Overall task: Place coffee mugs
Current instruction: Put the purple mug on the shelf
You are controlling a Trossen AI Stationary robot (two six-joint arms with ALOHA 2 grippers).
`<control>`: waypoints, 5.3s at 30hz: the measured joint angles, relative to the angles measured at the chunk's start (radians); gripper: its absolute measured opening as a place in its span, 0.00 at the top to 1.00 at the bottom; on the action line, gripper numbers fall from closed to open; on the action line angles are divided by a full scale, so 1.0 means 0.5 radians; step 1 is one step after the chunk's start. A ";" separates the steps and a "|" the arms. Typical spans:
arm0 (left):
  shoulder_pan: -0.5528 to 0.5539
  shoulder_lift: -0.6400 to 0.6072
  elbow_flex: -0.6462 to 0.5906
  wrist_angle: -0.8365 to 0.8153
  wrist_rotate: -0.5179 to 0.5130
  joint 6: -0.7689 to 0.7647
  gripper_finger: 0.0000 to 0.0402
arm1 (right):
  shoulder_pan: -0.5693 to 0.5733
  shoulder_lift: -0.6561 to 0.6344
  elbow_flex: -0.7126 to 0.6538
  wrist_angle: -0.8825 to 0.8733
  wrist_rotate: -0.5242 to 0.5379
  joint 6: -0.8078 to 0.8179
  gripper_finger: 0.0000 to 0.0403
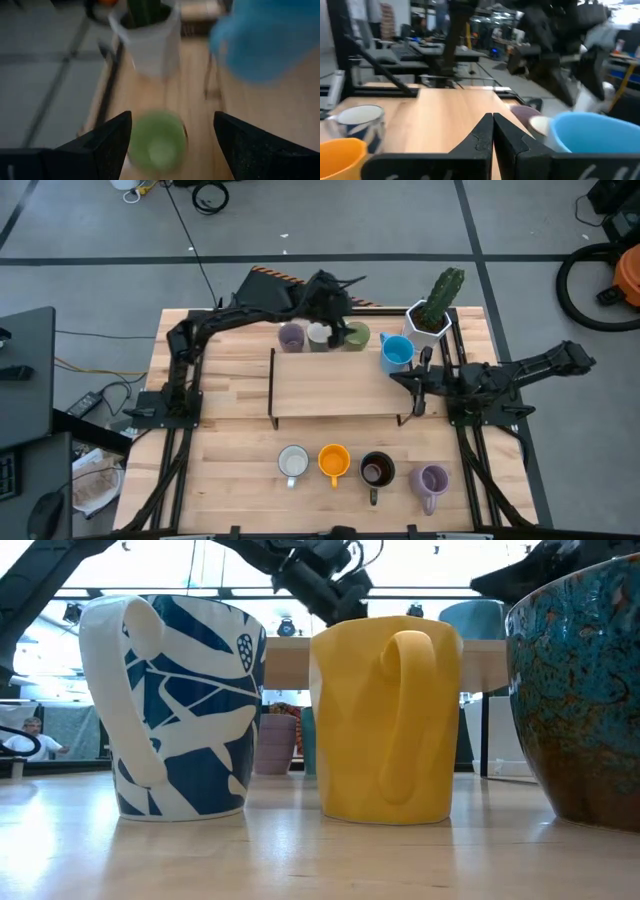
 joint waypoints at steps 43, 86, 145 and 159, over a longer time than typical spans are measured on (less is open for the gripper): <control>0.134 -0.023 0.001 -1.432 -0.283 -0.112 0.28 | 0.306 -0.020 0.000 -0.036 0.289 -0.091 0.96; 0.185 -0.022 -0.391 -1.221 -0.292 0.099 0.35 | 0.501 -0.111 0.000 -0.307 0.547 0.017 0.96; -0.465 -0.030 0.753 -1.534 -1.184 0.953 0.95 | 0.501 -0.111 0.000 -0.249 0.528 -0.008 0.96; -0.925 -0.030 0.753 -1.306 -1.461 1.443 0.95 | 0.501 -0.111 0.000 -0.249 0.247 0.007 0.96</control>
